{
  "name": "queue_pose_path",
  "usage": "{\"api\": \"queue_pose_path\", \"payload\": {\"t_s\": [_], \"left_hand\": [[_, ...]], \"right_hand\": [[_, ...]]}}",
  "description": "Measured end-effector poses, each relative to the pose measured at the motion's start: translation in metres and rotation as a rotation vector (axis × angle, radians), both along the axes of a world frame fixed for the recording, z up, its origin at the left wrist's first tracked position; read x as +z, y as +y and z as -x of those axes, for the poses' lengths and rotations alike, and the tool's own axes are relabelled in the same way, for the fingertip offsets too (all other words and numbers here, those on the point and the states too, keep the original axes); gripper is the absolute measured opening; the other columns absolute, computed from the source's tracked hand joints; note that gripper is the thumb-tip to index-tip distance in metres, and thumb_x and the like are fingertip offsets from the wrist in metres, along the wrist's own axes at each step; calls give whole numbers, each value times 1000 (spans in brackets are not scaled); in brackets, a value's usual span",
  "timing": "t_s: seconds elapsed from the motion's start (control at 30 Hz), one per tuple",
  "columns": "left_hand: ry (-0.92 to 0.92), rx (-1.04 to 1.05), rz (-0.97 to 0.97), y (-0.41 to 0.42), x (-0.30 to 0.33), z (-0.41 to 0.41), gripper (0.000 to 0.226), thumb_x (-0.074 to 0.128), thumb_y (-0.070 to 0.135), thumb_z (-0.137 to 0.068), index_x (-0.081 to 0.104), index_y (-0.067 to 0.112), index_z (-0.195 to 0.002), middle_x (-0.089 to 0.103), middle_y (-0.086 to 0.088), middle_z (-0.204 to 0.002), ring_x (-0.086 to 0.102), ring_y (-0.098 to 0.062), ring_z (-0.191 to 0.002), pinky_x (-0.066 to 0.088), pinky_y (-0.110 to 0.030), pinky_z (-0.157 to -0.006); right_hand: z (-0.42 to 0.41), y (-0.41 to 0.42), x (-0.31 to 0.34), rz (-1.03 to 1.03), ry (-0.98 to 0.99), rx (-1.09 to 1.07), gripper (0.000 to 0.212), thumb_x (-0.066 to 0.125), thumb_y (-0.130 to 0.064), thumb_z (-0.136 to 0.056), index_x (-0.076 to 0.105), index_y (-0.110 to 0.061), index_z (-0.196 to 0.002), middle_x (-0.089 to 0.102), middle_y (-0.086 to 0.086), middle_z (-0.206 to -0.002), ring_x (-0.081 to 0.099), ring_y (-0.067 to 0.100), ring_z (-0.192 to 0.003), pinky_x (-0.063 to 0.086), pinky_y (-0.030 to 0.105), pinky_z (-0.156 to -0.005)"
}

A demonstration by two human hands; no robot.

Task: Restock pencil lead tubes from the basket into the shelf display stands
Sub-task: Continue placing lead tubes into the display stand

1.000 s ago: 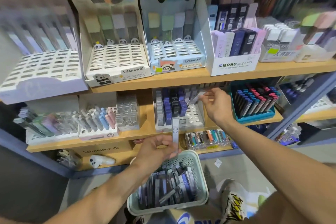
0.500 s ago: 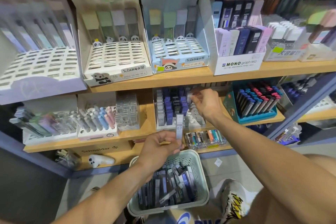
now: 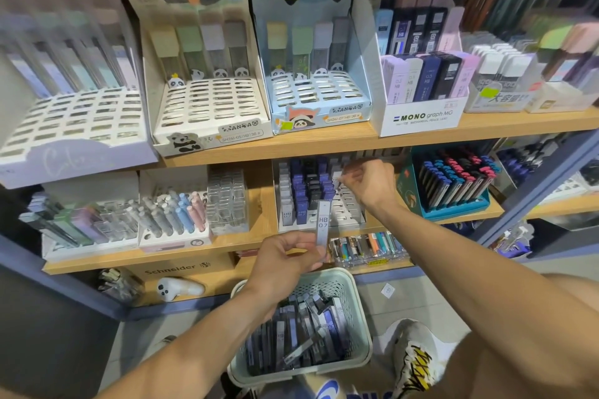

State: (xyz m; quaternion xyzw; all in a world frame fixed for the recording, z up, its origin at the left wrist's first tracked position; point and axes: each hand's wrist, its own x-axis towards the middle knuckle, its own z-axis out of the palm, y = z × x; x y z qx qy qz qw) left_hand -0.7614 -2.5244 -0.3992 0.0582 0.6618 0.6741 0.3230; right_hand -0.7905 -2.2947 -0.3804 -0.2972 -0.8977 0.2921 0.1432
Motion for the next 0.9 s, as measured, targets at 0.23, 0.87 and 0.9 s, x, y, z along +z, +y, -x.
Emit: {"api": "queue_pose_path", "payload": {"t_s": [0.23, 0.87, 0.9], "left_hand": [[25, -25, 8, 5, -2, -1, 14, 78, 3, -89, 78, 11, -100, 77, -12, -104, 78, -25, -95, 60, -28, -90], [68, -73, 122, 0, -20, -5, 25, 74, 8, -94, 72, 20, -115, 74, -7, -112, 75, -6, -91, 54, -11, -77], [58, -72, 116, -1, -21, -4, 24, 74, 8, -94, 72, 19, -115, 74, -8, -112, 76, -9, -92, 56, -14, -80]], "right_hand": [[-56, -28, 39, 685, 28, 95, 16, 73, -6, -89, 70, -12, -103, 75, 6, -93, 67, 14, -74, 53, 25, -63], [-15, 22, -2, -70, 188, -34, 16, 76, -21, -90, 76, -5, -95, 77, 7, -90, 73, 23, -87, 60, 44, -85], [-14, 23, -4, -90, 176, -20, 17, 76, -21, -90, 76, -5, -96, 78, 7, -92, 73, 23, -88, 60, 44, -86]]}}
